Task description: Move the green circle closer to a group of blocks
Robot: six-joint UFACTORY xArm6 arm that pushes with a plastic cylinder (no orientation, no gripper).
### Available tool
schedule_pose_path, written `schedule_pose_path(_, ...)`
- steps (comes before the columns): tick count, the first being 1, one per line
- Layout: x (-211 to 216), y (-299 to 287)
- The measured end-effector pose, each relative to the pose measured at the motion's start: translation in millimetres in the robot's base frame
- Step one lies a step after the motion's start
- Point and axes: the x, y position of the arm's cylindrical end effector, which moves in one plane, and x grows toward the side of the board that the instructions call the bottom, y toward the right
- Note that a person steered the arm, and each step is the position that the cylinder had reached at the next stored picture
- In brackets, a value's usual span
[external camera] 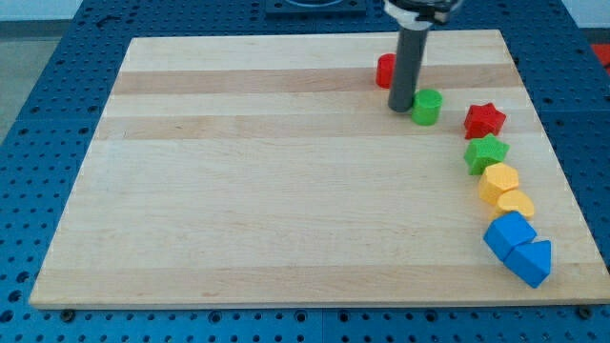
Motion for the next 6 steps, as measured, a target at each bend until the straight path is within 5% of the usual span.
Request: schedule_pose_path(6,2.6,-7.7)
